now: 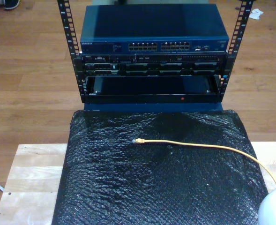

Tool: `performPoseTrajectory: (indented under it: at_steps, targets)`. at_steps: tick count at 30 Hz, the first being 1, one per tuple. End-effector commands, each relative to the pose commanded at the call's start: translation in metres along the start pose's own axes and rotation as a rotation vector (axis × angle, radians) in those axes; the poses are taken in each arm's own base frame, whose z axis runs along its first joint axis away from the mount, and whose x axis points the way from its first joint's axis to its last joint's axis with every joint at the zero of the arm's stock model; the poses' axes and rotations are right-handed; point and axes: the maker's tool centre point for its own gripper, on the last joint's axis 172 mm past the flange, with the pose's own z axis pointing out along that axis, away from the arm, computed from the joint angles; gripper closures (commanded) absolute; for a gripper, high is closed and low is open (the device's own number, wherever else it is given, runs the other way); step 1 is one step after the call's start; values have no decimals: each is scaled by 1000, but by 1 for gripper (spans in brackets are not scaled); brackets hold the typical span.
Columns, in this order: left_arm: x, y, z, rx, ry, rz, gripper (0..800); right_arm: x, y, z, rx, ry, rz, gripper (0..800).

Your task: Grab the cable and plug it in

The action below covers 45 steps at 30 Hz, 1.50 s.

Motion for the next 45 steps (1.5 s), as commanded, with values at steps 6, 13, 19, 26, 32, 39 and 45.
performPoseTrajectory:
  at_steps: [6,13,19,26,32,39,45]
  targets:
    - [0,0,0,0,0,0,0,0,0,0,0,0,-2,2]
    - [0,0,0,0,2,0,0,0,0,0,1,2,-4,2]
    - [0,0,0,0,0,-2,0,-1,0,-1,1,-1,-3,2]
    - [-1,1,-7,-2,3,-5,0,-8,3,-14,-3,-9,-6,3]
    - [2,3,-12,-5,18,-10,0,-6,10,-35,-13,30,-17,3]
    - [4,6,-28,-9,34,-19,0,-7,16,-57,-23,49,8,4]
    - [9,9,-54,-11,63,-27,0,-11,25,-92,-29,69,64,4]
